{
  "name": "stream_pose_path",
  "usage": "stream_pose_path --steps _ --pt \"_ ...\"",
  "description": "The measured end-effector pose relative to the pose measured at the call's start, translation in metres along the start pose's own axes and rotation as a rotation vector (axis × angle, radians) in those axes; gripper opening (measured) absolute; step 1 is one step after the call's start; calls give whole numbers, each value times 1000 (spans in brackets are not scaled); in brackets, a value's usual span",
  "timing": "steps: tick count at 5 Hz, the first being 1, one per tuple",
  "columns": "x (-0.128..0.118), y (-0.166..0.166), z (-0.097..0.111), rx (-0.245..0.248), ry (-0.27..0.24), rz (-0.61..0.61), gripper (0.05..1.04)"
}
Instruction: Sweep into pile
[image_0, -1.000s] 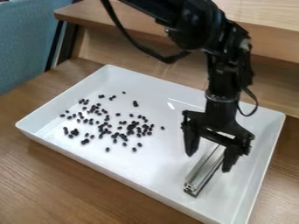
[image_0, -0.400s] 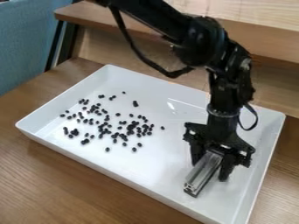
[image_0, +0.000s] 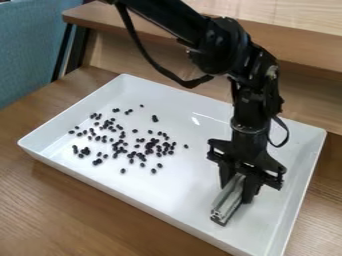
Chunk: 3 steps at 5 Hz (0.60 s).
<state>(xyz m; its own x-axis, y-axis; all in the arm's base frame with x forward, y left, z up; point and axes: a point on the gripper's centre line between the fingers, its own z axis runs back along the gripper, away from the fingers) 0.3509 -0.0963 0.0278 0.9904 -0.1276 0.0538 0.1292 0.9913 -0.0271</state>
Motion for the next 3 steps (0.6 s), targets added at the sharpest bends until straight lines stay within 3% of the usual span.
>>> stream_pose_path --steps 2,3 --pt "-7 56 2 30 63 -75 401" --pt "-5 80 2 53 47 -89 401"
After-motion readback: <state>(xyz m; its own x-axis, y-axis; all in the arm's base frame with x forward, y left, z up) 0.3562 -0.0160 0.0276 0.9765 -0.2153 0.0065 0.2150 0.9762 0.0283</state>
